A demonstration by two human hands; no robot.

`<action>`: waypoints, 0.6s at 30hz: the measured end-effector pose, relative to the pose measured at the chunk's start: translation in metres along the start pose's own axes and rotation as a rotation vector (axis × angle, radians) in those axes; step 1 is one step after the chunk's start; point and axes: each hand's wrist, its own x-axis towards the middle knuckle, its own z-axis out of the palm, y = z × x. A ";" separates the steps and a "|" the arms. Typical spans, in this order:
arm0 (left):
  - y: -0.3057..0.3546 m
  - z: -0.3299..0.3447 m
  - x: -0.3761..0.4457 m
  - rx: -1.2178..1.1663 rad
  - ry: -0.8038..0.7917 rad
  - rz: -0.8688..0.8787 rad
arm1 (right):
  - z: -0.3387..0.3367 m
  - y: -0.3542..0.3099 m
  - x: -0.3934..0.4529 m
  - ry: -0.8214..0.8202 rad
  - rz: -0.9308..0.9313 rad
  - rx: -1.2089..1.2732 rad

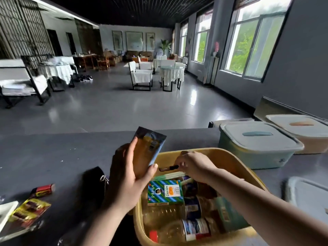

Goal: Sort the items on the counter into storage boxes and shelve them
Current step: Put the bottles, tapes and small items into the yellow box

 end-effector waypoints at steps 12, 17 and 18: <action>0.004 0.002 -0.008 0.373 -0.277 0.032 | 0.037 -0.005 0.019 -0.053 -0.049 -0.127; 0.003 0.014 0.017 0.336 -0.547 -0.059 | -0.017 0.026 -0.003 0.152 0.064 0.178; 0.004 0.017 0.023 0.367 -0.612 -0.058 | -0.024 0.033 -0.011 0.258 0.119 0.294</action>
